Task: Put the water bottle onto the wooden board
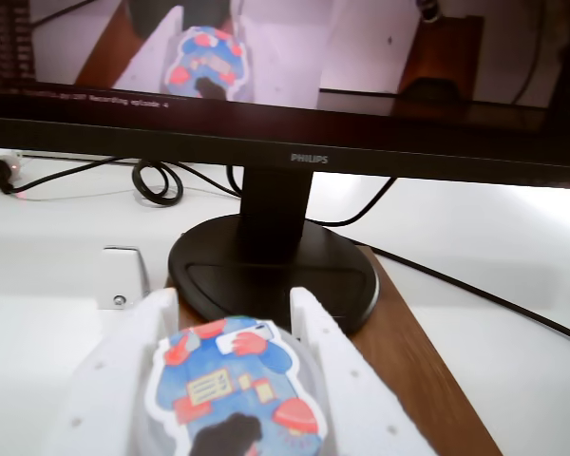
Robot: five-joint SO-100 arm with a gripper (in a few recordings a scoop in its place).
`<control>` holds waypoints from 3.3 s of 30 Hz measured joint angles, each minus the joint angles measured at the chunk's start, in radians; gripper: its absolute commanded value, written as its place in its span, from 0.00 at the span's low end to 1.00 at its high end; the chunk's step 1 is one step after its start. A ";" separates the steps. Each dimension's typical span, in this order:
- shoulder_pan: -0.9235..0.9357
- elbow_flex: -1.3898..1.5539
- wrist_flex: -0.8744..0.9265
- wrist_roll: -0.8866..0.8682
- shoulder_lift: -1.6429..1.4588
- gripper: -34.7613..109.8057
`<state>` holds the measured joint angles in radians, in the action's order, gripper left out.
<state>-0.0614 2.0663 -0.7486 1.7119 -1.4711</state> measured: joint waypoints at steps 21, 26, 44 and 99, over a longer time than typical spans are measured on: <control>0.075 -0.295 -0.040 -0.169 0.316 0.24; 0.086 -0.351 -0.040 -0.163 0.390 0.24; 0.080 -0.511 -0.035 -0.215 0.557 0.24; 0.067 -0.515 0.101 -0.149 0.538 0.93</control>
<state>0.0061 1.5509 -0.6473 1.5631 -0.9327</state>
